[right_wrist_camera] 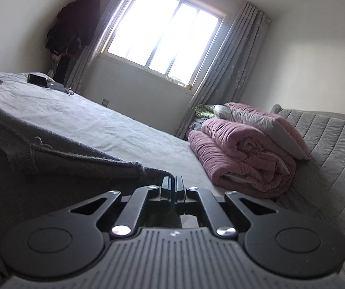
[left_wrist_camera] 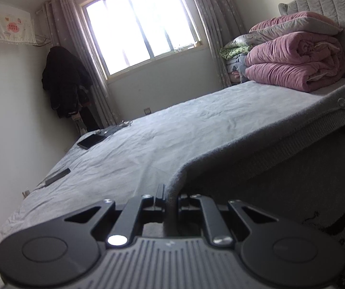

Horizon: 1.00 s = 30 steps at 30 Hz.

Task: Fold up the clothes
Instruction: 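Lower the sweater onto the bed and open both grippers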

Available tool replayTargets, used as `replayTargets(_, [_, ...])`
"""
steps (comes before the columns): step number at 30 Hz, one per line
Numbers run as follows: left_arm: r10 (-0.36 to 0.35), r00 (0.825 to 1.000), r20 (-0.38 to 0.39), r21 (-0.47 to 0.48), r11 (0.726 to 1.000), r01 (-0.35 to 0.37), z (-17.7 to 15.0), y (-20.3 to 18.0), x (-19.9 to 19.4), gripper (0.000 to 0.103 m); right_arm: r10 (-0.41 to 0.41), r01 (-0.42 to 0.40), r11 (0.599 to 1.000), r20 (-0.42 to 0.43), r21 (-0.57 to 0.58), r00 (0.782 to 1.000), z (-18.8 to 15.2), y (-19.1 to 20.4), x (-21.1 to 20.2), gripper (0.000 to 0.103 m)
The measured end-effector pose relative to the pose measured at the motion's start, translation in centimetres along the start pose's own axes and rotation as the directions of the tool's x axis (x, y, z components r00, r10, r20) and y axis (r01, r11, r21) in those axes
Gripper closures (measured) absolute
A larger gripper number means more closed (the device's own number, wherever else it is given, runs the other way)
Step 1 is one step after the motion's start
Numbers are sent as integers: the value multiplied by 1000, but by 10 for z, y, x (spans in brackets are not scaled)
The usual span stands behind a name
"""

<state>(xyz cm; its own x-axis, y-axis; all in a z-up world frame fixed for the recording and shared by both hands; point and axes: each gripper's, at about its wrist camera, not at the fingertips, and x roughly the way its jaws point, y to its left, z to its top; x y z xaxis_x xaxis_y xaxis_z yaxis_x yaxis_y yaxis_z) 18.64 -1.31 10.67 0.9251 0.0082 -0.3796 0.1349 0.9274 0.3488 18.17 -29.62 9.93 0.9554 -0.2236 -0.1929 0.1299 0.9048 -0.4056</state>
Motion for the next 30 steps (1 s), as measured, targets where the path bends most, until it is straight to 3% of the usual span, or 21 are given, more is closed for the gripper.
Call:
replayTargets(4, [1, 997, -74, 35, 999, 1, -17, -5, 28, 94, 21, -21, 1000, -99, 3, 995, -12, 22, 23, 102])
replayTargets(8, [-3, 995, -97, 79, 997, 11, -26, -11, 45, 93, 19, -15, 1000, -171, 23, 985, -26, 31, 35, 102])
replayTargets(14, [12, 998, -65, 154, 988, -2, -6, -32, 62, 93, -66, 72, 997, -152, 37, 986, -18, 23, 29, 103])
replayTargets(20, [58, 994, -89, 216, 976, -37, -7, -50, 87, 91, -24, 37, 998, -226, 54, 974, -34, 29, 44, 102])
replayTargets(21, [61, 992, -108, 218, 975, -36, -11, -50, 90, 87, -17, 31, 998, -239, 57, 971, -37, 30, 47, 102])
replayTargets(23, [66, 988, -141, 211, 977, -35, -17, -48, 96, 67, -3, 20, 998, -263, 63, 965, -43, 32, 52, 102])
replayTargets(24, [65, 987, -146, 178, 983, -38, -18, -40, 95, 56, 4, 15, 998, -275, 66, 961, -45, 33, 54, 102])
replayTargets(26, [61, 986, -156, 112, 993, -44, -20, -23, 93, 44, 18, 4, 997, -299, 73, 954, -51, 35, 59, 102])
replayTargets(27, [56, 985, -162, 73, 996, -45, -21, -14, 92, 30, 25, -2, 997, -311, 76, 950, -54, 36, 62, 101])
replayTargets(28, [44, 984, -171, 19, 999, -41, -22, -2, 90, 24, 33, -7, 997, -322, 80, 946, -56, 37, 64, 100])
replayTargets(29, [30, 983, -179, -28, 999, -36, -24, 8, 88, 24, 40, -12, 996, -334, 85, 942, -59, 38, 66, 90])
replayTargets(30, [17, 982, -189, -57, 998, -29, -27, 17, 84, 24, 49, -15, 995, -339, 102, 940, -60, 34, 64, 88])
